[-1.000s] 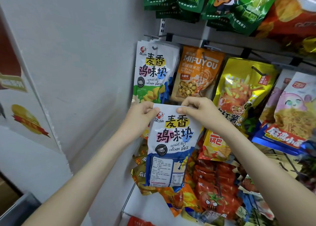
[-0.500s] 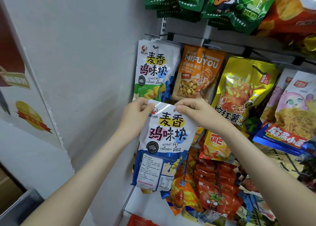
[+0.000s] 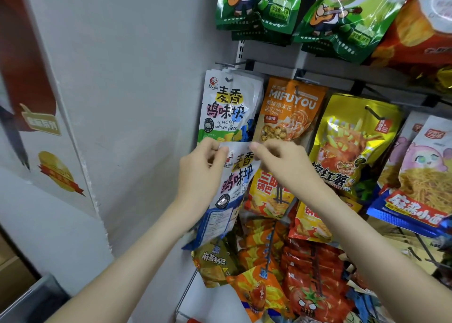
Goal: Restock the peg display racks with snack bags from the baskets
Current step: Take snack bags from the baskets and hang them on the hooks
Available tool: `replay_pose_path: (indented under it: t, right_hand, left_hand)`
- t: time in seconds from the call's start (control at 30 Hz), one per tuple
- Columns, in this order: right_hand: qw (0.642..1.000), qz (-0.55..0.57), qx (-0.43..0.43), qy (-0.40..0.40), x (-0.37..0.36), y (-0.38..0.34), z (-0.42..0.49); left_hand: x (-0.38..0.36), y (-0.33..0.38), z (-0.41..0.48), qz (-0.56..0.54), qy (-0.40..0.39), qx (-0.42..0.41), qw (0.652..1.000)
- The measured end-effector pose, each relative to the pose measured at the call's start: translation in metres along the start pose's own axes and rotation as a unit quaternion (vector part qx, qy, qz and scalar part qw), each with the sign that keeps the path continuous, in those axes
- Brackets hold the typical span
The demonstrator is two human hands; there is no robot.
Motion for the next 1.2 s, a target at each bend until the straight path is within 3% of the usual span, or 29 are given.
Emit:
replay_pose_path:
  t: [0.07,0.13,0.2,0.3,0.43,0.53,0.63,0.73,0.87,1.03,1.2]
  right_hand:
    - [0.971,0.168,-0.106,-0.135,-0.027,0.006,-0.004]
    - [0.925,0.29,-0.166,-0.181,-0.038,0.009,-0.004]
    - [0.919,0.301,-0.174,-0.187,-0.037,0.011,0.001]
    - [0.944,0.224,-0.15,-0.192,-0.035,0.016,0.007]
    - [0.97,0.097,-0.086,-0.206,-0.032,0.015,0.007]
    - [0.974,0.013,-0.036,-0.222,-0.029,0.007,0.002]
    - [0.973,-0.023,-0.008,-0.23,-0.029,-0.002,-0.001]
    - [0.976,-0.014,0.002,-0.219,-0.028,-0.008,0.002]
    - [0.979,0.029,-0.001,-0.203,-0.02,-0.009,0.011]
    - [0.97,0.023,0.018,-0.24,-0.006,-0.012,0.017]
    - [0.983,-0.036,0.073,-0.166,-0.007,-0.027,0.029]
  left_hand:
    - [-0.009,0.016,-0.004,0.012,-0.029,-0.053,0.998]
    - [-0.017,0.031,-0.01,0.059,-0.044,-0.122,0.99]
    - [-0.022,0.048,-0.018,0.1,-0.037,-0.211,0.972]
    - [-0.034,0.057,-0.033,0.129,-0.048,-0.301,0.944]
    - [-0.054,0.032,-0.03,0.112,-0.174,-0.258,0.944]
    - [-0.039,0.024,-0.013,0.133,-0.153,-0.246,0.948]
    - [-0.04,0.021,0.004,0.23,-0.197,-0.253,0.919]
    - [-0.05,0.009,0.015,0.229,-0.28,-0.19,0.913]
    - [-0.044,0.002,0.025,0.157,-0.267,-0.134,0.941]
    - [-0.036,-0.005,0.033,0.12,-0.26,-0.052,0.957]
    - [-0.033,-0.002,0.046,0.117,-0.247,-0.037,0.961]
Point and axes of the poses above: each hand's wrist, its own z-axis towards the middle knuckle, its own x-axis out of the back of the hand, y = z × x, the point moved 10 cm from there along z, towards the middle knuckle, and after that the axes turned 7 degrees about -x, right-handed, at the moved point
